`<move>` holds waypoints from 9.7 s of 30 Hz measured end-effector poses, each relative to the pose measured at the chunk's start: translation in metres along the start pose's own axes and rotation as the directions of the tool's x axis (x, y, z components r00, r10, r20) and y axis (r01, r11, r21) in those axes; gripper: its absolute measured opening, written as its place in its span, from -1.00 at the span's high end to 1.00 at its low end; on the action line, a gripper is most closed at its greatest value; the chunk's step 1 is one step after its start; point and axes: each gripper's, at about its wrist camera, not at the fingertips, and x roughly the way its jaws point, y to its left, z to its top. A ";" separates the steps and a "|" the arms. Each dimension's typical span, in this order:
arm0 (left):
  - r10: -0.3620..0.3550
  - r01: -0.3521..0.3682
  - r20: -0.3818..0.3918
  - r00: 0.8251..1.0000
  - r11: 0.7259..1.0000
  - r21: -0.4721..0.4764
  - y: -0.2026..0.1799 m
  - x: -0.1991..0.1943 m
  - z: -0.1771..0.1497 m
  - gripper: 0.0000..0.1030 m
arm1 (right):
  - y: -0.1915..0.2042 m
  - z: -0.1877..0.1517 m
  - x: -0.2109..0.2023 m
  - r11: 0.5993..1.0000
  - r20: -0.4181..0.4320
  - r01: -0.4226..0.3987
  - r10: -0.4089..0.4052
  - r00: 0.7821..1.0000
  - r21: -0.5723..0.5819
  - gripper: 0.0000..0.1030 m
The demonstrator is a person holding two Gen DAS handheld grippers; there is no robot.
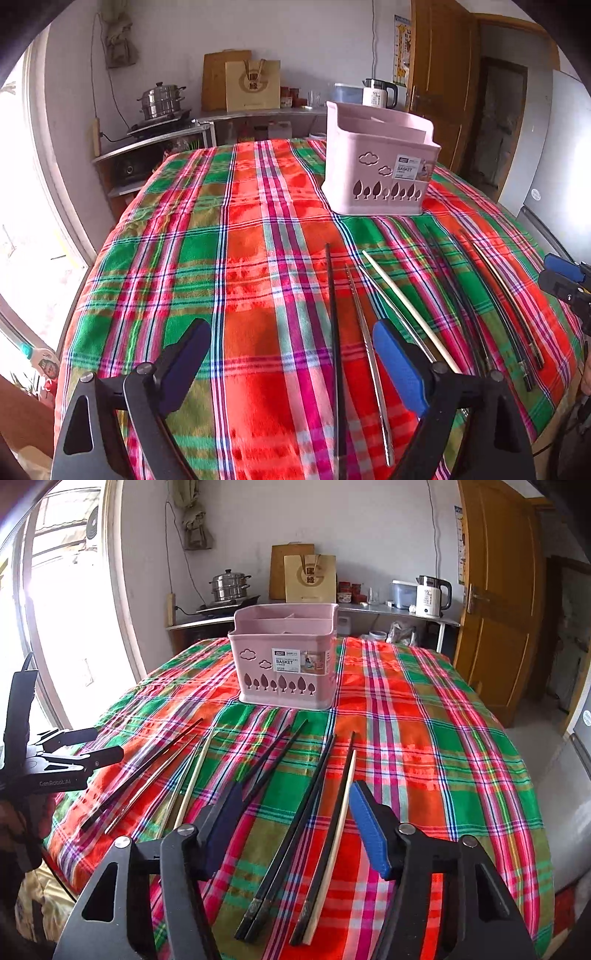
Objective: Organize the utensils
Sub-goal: 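Close the right tool on a black chopstick while the left tool grasps another, then lift the black chopstick with the right tool while the left tool carries its own toward the basket, then open the right tool over the pink basket while the left tool releases its chopstick, then grasp another black chopstick with the right tool while the left tool grasps one too, then carry the chopstick up to the basket with the right tool while the left tool carries its own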
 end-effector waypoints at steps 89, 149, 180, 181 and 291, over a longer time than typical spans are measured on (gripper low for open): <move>-0.238 0.235 0.118 0.964 0.971 0.035 -0.014 -0.068 0.171 0.91 | -0.027 0.149 0.001 0.976 0.110 -0.202 0.193 0.975 0.083 0.90; -0.294 0.323 0.233 0.927 0.942 -0.095 0.003 -0.004 0.214 0.38 | -0.026 0.201 0.070 0.967 0.134 -0.230 0.215 0.967 0.106 0.64; -0.285 0.291 0.168 0.943 0.957 -0.006 -0.055 -0.071 0.004 0.25 | -0.035 0.020 -0.019 0.983 0.076 -0.140 0.132 0.988 0.122 0.64; -0.287 0.291 0.158 0.945 0.957 -0.004 -0.058 -0.068 0.004 0.25 | -0.036 0.019 -0.017 0.983 0.072 -0.139 0.131 0.989 0.121 0.64; -0.332 0.325 0.104 0.938 0.943 0.075 -0.082 -0.042 0.120 0.91 | -0.042 0.101 -0.013 0.989 0.112 -0.138 0.130 0.985 0.062 0.90</move>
